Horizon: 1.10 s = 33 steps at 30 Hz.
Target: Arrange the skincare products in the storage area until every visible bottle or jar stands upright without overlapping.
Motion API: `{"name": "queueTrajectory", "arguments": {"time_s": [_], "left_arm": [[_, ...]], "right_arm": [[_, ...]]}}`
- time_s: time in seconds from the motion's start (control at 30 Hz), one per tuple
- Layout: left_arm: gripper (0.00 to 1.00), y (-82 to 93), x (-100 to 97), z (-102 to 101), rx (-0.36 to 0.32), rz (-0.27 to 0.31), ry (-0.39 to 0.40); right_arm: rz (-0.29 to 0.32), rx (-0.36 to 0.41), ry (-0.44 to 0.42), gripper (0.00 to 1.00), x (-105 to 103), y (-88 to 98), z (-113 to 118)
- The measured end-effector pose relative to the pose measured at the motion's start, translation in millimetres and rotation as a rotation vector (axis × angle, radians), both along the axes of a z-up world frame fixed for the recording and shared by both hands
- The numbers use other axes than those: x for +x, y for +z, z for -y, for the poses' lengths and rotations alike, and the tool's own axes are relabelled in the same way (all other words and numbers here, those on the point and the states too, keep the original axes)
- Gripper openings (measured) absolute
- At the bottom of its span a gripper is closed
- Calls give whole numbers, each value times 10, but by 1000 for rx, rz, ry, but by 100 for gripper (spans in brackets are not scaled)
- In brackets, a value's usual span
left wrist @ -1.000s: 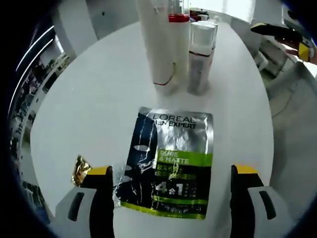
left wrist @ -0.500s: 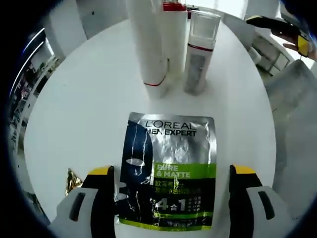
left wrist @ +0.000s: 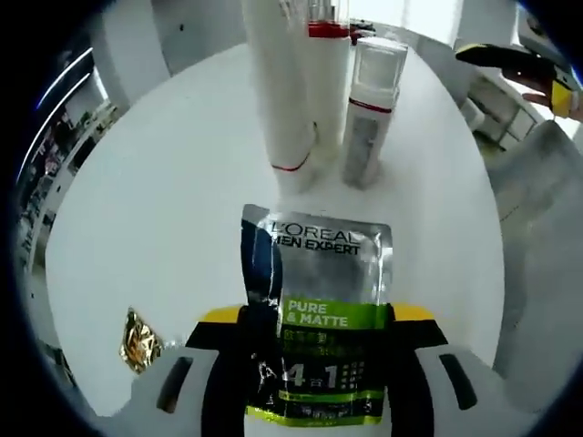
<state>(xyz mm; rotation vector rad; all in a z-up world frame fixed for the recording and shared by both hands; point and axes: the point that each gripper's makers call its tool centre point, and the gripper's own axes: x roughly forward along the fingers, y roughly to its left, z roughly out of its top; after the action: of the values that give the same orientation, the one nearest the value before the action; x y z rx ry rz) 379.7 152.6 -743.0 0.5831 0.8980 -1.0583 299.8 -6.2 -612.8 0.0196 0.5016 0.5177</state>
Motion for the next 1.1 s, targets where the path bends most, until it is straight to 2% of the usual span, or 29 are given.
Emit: {"name": "queueTrajectory", "arguments": {"time_s": [0.07, 0.17, 0.37, 0.6, 0.77, 1.1], "left_arm": [[37, 15, -17, 25, -16, 3, 16], [32, 17, -35, 32, -24, -8, 43], [23, 48, -127, 16, -80, -33, 125], [18, 88, -213, -62, -129, -47, 199], [16, 143, -306, -108, -173, -54, 250], [14, 386, -429, -198, -290, -29, 371]], "right_arm": [[1, -2, 4, 69, -9, 8, -12], [5, -2, 9, 69, -26, 21, -18], [8, 2, 10, 71, -53, 32, -11], [13, 7, 27, 72, -49, 36, -82], [20, 10, 63, 72, -23, 58, -214], [28, 23, 128, 72, 7, 70, -406]]}}
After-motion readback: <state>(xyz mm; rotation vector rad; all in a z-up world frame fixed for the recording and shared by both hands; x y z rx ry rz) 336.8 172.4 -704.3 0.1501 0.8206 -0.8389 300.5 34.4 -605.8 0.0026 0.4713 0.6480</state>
